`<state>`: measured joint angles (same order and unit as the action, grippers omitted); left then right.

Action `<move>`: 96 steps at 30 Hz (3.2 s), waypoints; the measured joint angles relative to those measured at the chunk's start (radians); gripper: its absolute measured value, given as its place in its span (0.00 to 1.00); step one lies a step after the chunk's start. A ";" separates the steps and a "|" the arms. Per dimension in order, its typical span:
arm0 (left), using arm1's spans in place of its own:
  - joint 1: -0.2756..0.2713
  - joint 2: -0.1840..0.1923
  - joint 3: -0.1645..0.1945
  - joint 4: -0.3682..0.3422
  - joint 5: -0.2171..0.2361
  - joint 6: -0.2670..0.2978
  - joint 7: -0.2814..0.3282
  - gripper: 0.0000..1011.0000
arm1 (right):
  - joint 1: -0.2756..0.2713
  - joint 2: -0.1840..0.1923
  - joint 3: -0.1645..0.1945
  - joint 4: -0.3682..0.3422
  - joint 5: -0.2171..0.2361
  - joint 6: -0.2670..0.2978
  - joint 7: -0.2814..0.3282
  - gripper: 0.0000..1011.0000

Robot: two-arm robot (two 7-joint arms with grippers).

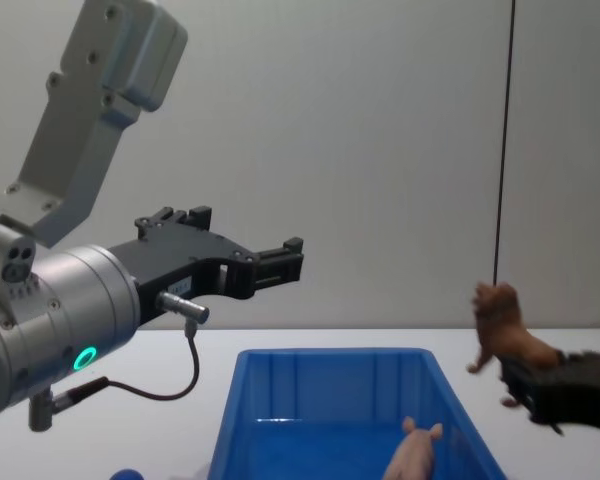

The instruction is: Pick up the two dolls from the table and place them into the box.

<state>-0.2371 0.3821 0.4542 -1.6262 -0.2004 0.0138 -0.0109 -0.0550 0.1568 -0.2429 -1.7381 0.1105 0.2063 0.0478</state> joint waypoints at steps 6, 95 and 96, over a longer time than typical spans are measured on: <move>0.000 0.000 0.000 0.000 0.000 0.000 0.000 0.99 | 0.030 -0.021 -0.010 0.001 0.011 -0.007 0.056 0.29; 0.095 0.107 -0.065 -0.119 -0.159 0.184 0.041 0.99 | -0.006 -0.034 0.016 -0.003 0.035 -0.017 -0.173 0.99; 0.100 0.113 -0.068 -0.123 -0.172 0.193 0.040 0.99 | -0.006 -0.034 0.016 -0.003 0.035 -0.017 -0.173 0.99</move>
<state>-0.1374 0.4951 0.3858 -1.7491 -0.3721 0.2073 0.0296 -0.0611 0.1226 -0.2269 -1.7412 0.1451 0.1888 -0.1252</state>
